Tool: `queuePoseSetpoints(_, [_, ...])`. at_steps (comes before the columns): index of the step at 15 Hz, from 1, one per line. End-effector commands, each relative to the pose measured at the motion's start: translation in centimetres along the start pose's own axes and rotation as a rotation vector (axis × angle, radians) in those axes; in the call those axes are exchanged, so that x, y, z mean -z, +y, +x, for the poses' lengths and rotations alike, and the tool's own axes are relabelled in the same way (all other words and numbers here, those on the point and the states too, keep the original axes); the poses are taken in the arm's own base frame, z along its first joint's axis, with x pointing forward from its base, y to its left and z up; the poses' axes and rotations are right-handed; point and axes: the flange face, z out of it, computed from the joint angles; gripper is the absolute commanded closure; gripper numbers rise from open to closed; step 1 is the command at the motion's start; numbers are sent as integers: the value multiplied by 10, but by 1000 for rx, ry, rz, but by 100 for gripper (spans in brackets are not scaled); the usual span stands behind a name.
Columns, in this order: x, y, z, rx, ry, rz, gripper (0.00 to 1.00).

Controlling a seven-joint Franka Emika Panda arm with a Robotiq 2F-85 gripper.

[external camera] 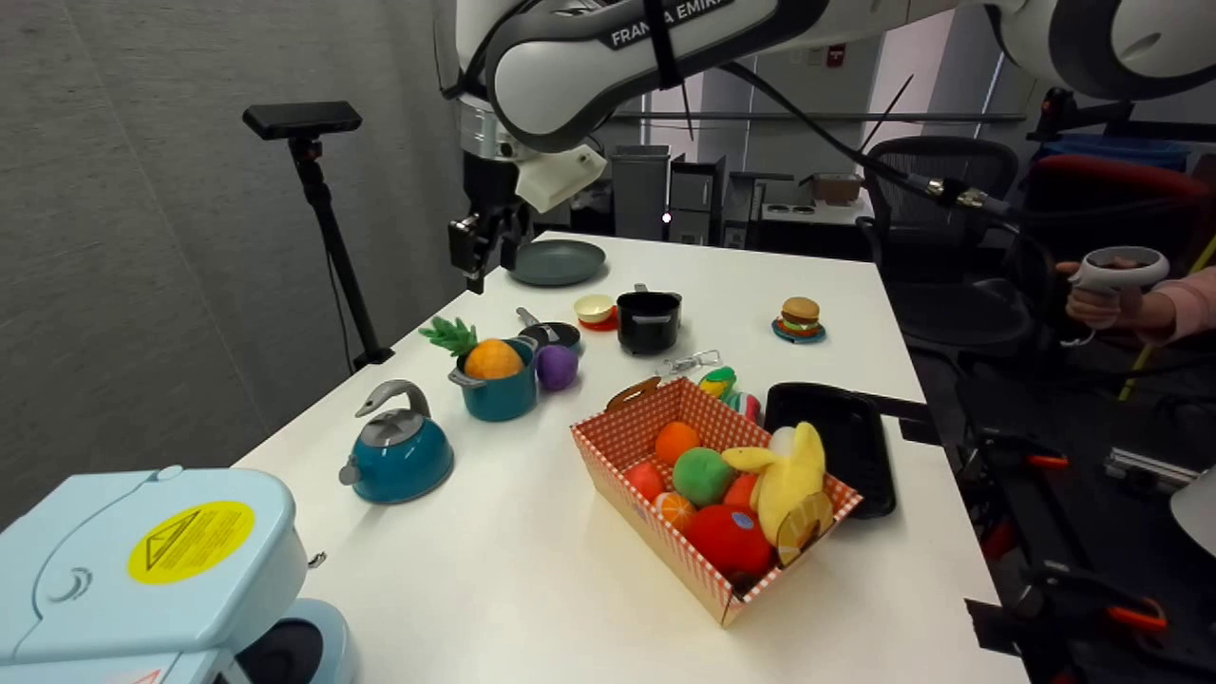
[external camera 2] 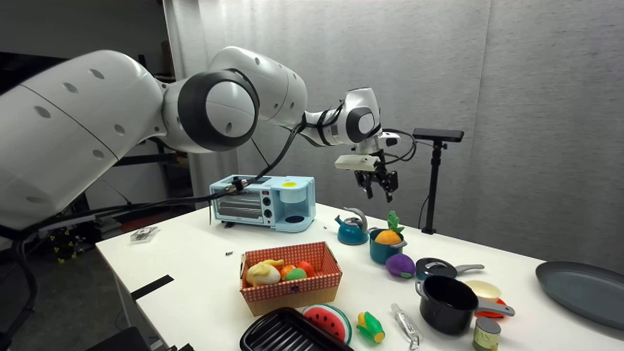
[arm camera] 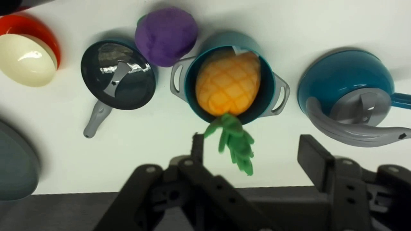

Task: Take the pineapple plushie from the black pot and put it in the blue pot

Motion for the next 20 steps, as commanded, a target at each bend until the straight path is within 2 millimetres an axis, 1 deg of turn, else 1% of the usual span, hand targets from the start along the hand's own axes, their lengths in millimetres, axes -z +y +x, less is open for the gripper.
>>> queuePoseSetpoints(1, [-3,4,1,34,-27,-10,0])
queuePoseSetpoints(5, [-7,8,-10,88,-70,-2,0])
queuePoseSetpoints(6, [-10,2,-5,55,-36,-4,0])
queuePoseSetpoints(12, [-14,5,-7,72,-47,-4,0])
queuePoseSetpoints(13, [-13,10,-8,77,-38,-6,0])
queuePoseSetpoints(14, [-15,9,-10,74,-26,-3,0])
queuePoseSetpoints(17, [-16,9,-20,69,6,-3,0])
queuePoseSetpoints(20, [-21,10,-40,79,35,-13,0])
